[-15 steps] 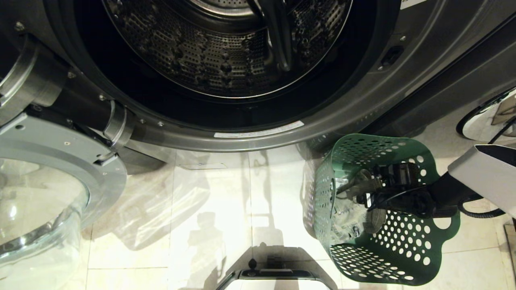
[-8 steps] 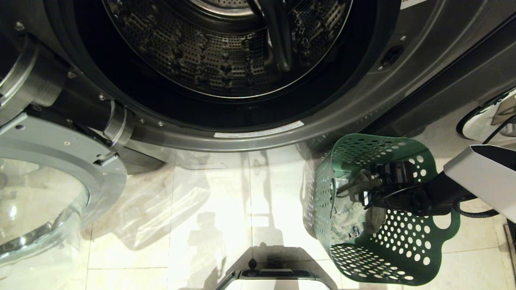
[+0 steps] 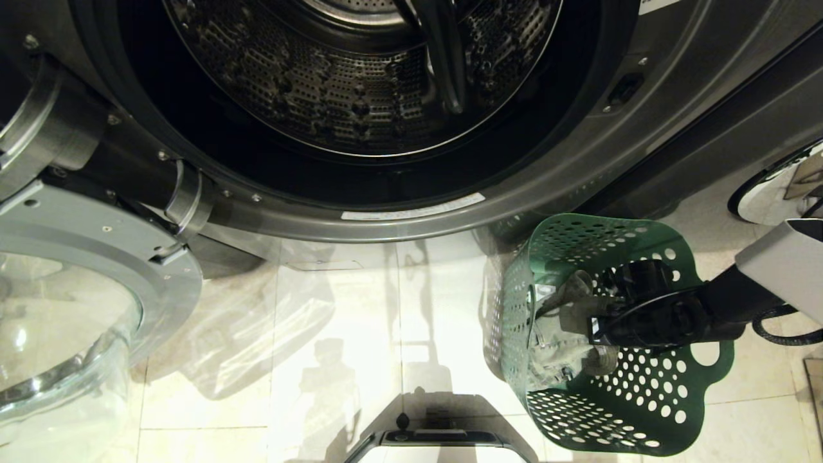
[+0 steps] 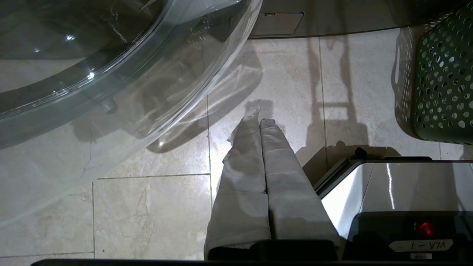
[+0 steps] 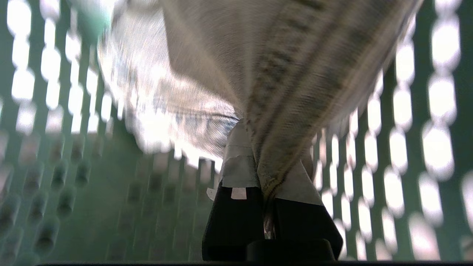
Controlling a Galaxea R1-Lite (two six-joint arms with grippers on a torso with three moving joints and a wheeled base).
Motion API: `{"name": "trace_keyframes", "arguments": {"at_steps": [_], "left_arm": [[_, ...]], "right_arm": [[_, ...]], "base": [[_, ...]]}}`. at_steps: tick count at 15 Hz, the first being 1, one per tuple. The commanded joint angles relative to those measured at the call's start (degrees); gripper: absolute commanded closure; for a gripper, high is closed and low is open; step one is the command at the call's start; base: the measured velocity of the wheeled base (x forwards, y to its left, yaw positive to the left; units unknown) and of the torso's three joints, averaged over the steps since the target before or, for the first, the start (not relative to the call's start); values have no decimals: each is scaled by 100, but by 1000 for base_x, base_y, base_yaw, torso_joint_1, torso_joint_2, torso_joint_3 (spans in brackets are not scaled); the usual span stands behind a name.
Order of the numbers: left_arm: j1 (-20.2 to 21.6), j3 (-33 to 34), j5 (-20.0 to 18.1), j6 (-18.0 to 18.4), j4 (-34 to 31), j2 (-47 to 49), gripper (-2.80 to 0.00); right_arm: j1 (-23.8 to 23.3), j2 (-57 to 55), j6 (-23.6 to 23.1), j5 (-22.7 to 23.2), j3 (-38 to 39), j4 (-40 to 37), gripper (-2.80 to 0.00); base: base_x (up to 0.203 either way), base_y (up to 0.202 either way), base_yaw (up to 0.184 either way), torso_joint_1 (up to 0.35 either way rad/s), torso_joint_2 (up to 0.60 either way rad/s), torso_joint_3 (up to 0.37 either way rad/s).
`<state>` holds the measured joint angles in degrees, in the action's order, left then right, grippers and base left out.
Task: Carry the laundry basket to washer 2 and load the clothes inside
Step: Place the clothes into the washing machine
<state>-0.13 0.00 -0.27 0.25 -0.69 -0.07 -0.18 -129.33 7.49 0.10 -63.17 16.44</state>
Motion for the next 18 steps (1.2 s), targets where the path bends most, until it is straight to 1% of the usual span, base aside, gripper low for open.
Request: {"name": "trace_keyframes", "arguments": {"at_steps": [1,3,5,7,8,10,12,14,16,18], "left_arm": [[-4,9,0,1,-1,-2,0],[-4,9,0,1,-1,-1,0],[1,9,0,1,-1,-1,0],[-3,9,0,1,-1,-1,0],[-1,9,0,1,-1,-4,0],[-1,9,0,1,-1,-7,0],[5,9,0,1,-1,-1,0],[3,9,0,1,-1,-1,0],[-3,9,0,1,-1,-1,0],[2,9,0,1,-1,-1,0]], "right_arm": [[7,742,11,73,382,-258,0],[17,1661,1,428,931,-719,0],[27,2908,-126,935,1546,-1166,0],[124,4367,-501,1364,2189,-1653,0],[259,5175,-754,1501,2512,-1948,0],[672,6571,-1198,1591,3006,-2500,0],[1374,7770,-1519,1425,3335,-3054,0],[2224,8562,-1747,1039,3404,-3569,0],[2833,8628,-1821,453,2957,-3778,0],[3491,8291,-1730,79,2457,-3805,0]], "base": [[0,0,0,0,0,0],[0,0,0,0,0,0],[0,0,0,0,0,0],[0,0,0,0,0,0],[0,0,0,0,0,0],[0,0,0,0,0,0],[0,0,0,0,0,0],[0,0,0,0,0,0],[0,0,0,0,0,0],[0,0,0,0,0,0]]}}
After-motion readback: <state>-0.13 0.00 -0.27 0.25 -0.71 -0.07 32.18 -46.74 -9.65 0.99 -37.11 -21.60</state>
